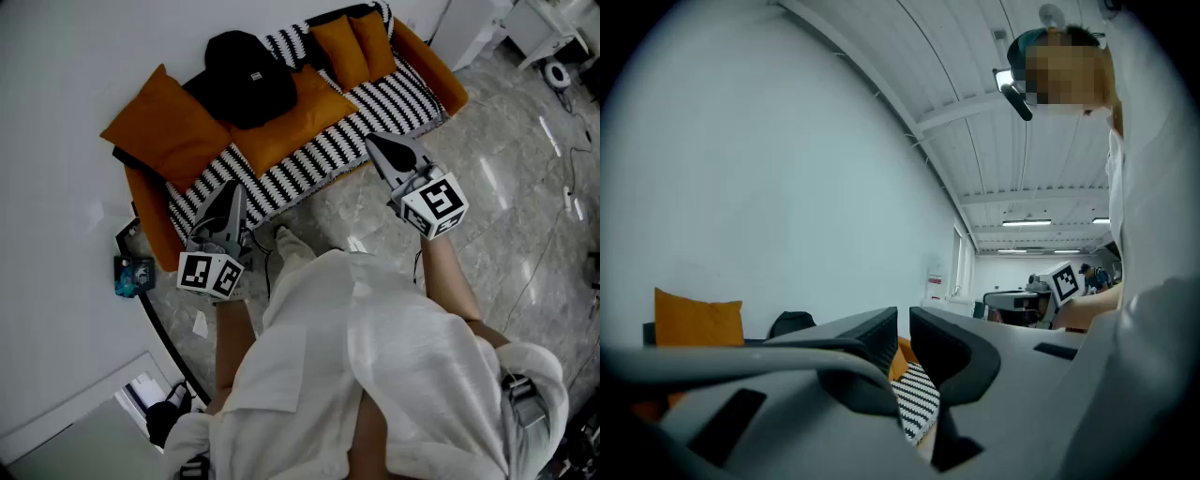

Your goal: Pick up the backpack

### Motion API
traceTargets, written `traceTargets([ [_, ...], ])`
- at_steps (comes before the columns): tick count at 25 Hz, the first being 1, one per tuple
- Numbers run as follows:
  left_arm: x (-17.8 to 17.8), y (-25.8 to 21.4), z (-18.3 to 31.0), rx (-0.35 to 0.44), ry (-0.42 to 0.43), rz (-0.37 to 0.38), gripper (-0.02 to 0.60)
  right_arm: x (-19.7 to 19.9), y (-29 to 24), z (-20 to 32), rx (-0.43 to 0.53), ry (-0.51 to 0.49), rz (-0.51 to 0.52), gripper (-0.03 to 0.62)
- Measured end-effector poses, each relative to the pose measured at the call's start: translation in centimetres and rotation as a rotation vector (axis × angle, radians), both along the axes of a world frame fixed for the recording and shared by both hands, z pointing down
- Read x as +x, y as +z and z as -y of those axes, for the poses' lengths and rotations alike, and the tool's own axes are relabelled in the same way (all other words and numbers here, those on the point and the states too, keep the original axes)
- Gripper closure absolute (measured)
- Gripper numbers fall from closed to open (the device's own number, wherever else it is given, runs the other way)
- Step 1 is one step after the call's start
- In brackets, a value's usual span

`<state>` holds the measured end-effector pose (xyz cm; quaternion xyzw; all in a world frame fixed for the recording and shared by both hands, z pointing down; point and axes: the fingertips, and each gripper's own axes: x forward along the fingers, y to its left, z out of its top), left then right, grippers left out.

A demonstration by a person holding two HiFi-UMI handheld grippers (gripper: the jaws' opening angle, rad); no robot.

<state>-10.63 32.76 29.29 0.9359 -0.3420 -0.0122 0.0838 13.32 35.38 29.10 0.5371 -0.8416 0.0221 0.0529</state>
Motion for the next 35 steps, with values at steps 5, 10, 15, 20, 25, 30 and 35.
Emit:
traceTargets([
  [5,0.4,0.1,0.3,-0.01,0.001,0.001,0.523,0.3,0.0,0.4,0.0,0.0,-0.001,0.577],
  [10,0.7,0.1,0.3,-0.012,0.0,-0.003,0.523,0.5,0.3,0.4,-0.005,0.003,-0.001,0.577],
  [15,1.0,0.3,0.3,-0.014,-0.001,-0.004,0.523,0.8,0.3,0.3,0.003,-0.014,0.005,0.576],
  [20,1.6,0.0,-0.1,-0.015,0.001,-0.006,0.523,1.6,-0.1,-0.4,0.025,-0.01,0.052,0.576],
  [25,1.5,0.6,0.7,-0.024,0.013,-0.001,0.523,1.7,0.3,-0.1,0.021,-0.014,0.077,0.574],
  [30,1.4,1.6,3.8,-0.04,0.022,-0.008,0.523,1.7,1.3,2.7,0.001,-0.006,0.088,0.574],
  [35,1.8,2.8,9.0,-0.057,0.028,-0.025,0.523,1.1,2.5,7.5,-0.025,-0.016,0.071,0.574],
])
